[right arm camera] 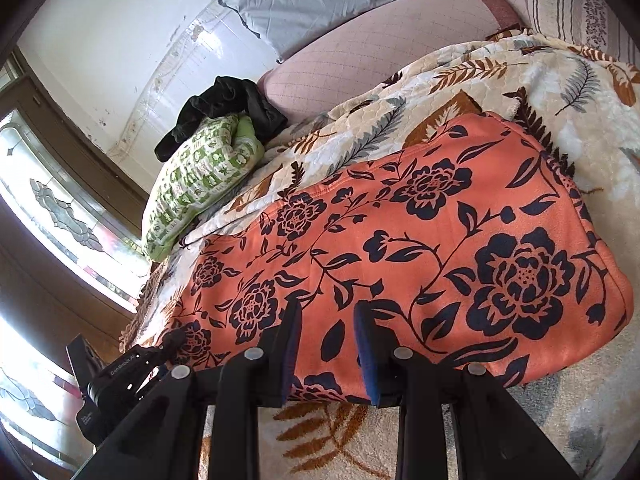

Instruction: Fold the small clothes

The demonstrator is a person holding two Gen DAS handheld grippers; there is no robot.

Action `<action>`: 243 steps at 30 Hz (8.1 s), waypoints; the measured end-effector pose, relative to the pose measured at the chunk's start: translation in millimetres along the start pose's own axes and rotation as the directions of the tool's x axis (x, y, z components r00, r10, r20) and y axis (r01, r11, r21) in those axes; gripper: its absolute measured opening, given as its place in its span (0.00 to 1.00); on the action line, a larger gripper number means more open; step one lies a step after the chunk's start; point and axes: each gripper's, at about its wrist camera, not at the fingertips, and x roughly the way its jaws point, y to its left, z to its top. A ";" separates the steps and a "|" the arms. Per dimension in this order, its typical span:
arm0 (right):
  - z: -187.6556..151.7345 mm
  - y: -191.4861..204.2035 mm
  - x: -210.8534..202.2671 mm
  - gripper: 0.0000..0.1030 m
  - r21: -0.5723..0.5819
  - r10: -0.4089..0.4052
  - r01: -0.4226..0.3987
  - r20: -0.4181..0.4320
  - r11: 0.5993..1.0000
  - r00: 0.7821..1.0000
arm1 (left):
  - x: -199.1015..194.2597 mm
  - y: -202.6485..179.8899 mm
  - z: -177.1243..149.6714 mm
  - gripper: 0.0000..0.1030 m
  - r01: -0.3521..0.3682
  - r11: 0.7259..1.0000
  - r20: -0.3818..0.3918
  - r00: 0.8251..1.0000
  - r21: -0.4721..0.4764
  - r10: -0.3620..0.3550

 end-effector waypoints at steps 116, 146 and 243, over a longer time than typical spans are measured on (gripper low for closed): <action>110.6 -146.0 -27.7 0.09 0.240 0.161 -0.160 0.015 0.958 0.987 | 78.5 -161.6 -69.9 0.78 0.102 0.710 -0.167 0.986 0.697 0.022; 89.8 -120.3 20.8 0.43 0.270 0.119 -0.092 -0.085 0.959 0.989 | 78.7 -157.9 -64.2 0.81 0.114 0.723 -0.197 0.980 0.681 0.031; 90.0 -61.6 13.3 0.26 0.050 -0.174 0.172 0.038 0.984 0.984 | 69.5 -170.1 -82.0 0.93 -0.036 0.599 -0.090 0.980 0.800 0.179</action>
